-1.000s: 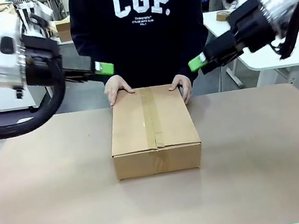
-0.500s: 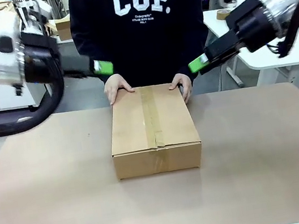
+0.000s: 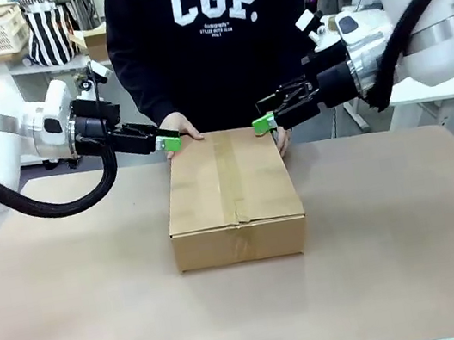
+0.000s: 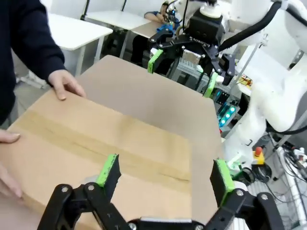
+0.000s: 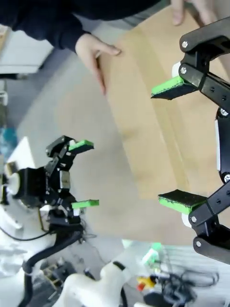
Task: Pack the gift set into the box.
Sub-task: Press and hold the closed box until the human finishes sealing it.
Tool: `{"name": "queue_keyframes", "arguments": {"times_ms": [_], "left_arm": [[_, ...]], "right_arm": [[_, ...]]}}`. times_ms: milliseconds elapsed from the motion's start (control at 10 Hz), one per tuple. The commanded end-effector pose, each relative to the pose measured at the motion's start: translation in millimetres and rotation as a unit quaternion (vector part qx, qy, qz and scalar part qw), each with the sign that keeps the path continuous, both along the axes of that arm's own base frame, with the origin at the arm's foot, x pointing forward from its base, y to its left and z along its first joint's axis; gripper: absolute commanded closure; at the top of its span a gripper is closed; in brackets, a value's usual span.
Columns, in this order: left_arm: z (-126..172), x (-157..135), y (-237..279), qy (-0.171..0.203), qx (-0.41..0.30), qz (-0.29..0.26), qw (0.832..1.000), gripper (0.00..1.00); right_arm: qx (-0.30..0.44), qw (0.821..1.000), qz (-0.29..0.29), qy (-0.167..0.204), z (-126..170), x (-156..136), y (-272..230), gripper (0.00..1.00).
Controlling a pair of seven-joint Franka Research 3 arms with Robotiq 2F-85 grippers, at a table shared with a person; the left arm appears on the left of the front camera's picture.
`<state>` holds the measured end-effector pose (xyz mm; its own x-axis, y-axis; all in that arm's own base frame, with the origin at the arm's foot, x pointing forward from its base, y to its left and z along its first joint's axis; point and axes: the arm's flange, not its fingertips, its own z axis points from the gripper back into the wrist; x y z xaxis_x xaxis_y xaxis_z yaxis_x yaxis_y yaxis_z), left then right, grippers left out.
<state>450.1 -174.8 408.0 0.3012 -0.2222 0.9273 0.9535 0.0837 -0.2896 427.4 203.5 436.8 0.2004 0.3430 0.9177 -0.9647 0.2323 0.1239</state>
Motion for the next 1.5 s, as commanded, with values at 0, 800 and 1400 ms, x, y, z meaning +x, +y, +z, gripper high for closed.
{"name": "queue_keyframes", "arguments": {"times_ms": [0, 800, 1400], "left_arm": [[-16, 24, -14, -0.033, 0.002, 0.033, 0.999, 0.0], [-36, 23, -23, -0.301, 0.071, 0.025, 0.951, 0.0], [-70, 30, -32, -0.155, 0.095, -0.022, 0.983, 0.0]], "right_arm": [[0.042, 0.998, 0.045, -0.018, -61, 39, 20, 0.0], [0.012, 0.993, 0.117, -0.031, -94, 33, -6, 0.0], [-0.059, 0.982, 0.169, -0.054, -115, 24, -11, 0.0]]}}
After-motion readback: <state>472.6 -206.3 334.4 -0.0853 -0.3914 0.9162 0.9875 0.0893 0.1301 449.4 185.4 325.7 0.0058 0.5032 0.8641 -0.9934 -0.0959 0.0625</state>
